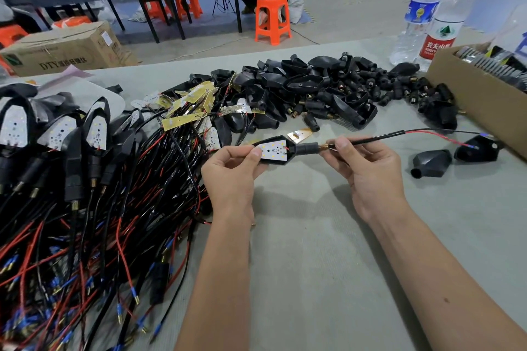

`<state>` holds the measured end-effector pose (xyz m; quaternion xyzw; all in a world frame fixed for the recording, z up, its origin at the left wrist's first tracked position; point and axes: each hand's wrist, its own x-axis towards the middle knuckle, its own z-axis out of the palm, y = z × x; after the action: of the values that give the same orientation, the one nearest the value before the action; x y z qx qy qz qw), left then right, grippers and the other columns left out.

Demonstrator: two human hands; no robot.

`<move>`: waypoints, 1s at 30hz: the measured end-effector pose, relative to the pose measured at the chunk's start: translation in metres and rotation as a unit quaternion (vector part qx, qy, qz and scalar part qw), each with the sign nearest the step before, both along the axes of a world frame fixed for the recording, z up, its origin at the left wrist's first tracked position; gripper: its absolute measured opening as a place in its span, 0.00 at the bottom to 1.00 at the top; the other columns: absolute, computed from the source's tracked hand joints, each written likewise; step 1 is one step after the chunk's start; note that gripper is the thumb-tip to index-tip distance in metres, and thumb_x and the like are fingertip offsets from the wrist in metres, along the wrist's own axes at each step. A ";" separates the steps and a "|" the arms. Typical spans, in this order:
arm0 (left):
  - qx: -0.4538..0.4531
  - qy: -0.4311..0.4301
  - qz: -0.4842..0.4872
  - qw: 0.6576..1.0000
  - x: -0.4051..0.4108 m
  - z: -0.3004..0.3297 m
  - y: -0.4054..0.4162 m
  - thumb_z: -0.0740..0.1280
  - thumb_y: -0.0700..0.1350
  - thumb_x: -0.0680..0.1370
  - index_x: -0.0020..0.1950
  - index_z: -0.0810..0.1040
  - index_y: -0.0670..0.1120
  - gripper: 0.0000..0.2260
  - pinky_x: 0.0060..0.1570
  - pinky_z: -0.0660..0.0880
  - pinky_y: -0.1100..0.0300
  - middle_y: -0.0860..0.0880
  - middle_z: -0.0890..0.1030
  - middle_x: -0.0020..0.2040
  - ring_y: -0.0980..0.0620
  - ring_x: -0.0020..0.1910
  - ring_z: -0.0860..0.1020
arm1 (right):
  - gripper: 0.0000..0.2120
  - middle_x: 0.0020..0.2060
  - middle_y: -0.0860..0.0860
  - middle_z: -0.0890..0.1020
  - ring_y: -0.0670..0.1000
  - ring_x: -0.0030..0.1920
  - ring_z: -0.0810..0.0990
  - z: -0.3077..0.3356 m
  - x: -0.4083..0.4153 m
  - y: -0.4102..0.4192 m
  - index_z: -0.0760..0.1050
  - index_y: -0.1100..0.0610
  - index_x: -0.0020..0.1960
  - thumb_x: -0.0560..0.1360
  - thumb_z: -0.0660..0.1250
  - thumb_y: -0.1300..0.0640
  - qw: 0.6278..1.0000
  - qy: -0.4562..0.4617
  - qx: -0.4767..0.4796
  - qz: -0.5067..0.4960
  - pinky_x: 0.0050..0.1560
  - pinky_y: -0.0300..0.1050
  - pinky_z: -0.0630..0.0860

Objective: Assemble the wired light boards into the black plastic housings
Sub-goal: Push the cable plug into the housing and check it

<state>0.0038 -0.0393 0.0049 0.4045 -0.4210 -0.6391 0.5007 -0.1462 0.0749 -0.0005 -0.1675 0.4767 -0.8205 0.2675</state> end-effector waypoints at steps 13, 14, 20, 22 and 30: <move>-0.002 0.003 -0.007 1.000 -0.003 0.002 0.006 0.74 0.31 0.75 0.43 0.82 0.42 0.07 0.42 0.83 0.59 0.46 0.86 0.39 0.49 0.45 0.86 | 0.14 0.45 0.61 0.87 0.60 0.49 0.88 -0.007 -0.006 -0.002 0.82 0.68 0.50 0.70 0.76 0.60 1.000 0.006 0.005 0.027 0.51 0.43 0.84; 0.002 0.010 -0.011 1.000 -0.005 0.003 0.007 0.73 0.31 0.76 0.45 0.81 0.42 0.07 0.43 0.83 0.58 0.44 0.87 0.42 0.48 0.46 0.87 | 0.11 0.45 0.61 0.87 0.60 0.49 0.88 -0.008 -0.006 -0.003 0.82 0.68 0.50 0.73 0.75 0.61 0.999 0.008 0.010 0.030 0.51 0.42 0.83; -0.011 0.010 0.062 0.998 -0.006 0.005 0.009 0.71 0.30 0.76 0.56 0.80 0.49 0.16 0.40 0.83 0.57 0.44 0.84 0.48 0.52 0.45 0.86 | 0.23 0.38 0.58 0.87 0.58 0.38 0.88 0.006 0.001 0.004 0.84 0.62 0.41 0.79 0.70 0.41 0.948 0.168 0.250 0.104 0.40 0.47 0.84; -0.018 0.023 0.083 0.996 -0.002 0.008 0.006 0.71 0.29 0.76 0.57 0.79 0.51 0.18 0.38 0.82 0.59 0.46 0.83 0.46 0.56 0.42 0.85 | 0.31 0.31 0.53 0.85 0.52 0.30 0.85 0.021 0.001 0.011 0.81 0.61 0.35 0.79 0.65 0.34 0.906 0.271 0.309 0.098 0.32 0.41 0.80; 0.007 -0.009 0.052 0.999 0.005 0.011 -0.001 0.71 0.29 0.73 0.46 0.84 0.45 0.12 0.41 0.83 0.59 0.53 0.86 0.36 0.55 0.40 0.85 | 0.14 0.42 0.42 0.79 0.40 0.36 0.73 0.055 0.005 0.008 0.81 0.48 0.46 0.77 0.68 0.37 0.740 0.607 0.290 0.017 0.43 0.42 0.72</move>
<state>0.0085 -0.0405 0.0155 0.4354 -0.3995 -0.6115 0.5262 -0.1410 0.0825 0.0549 -0.5525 0.7501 -0.3622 -0.0290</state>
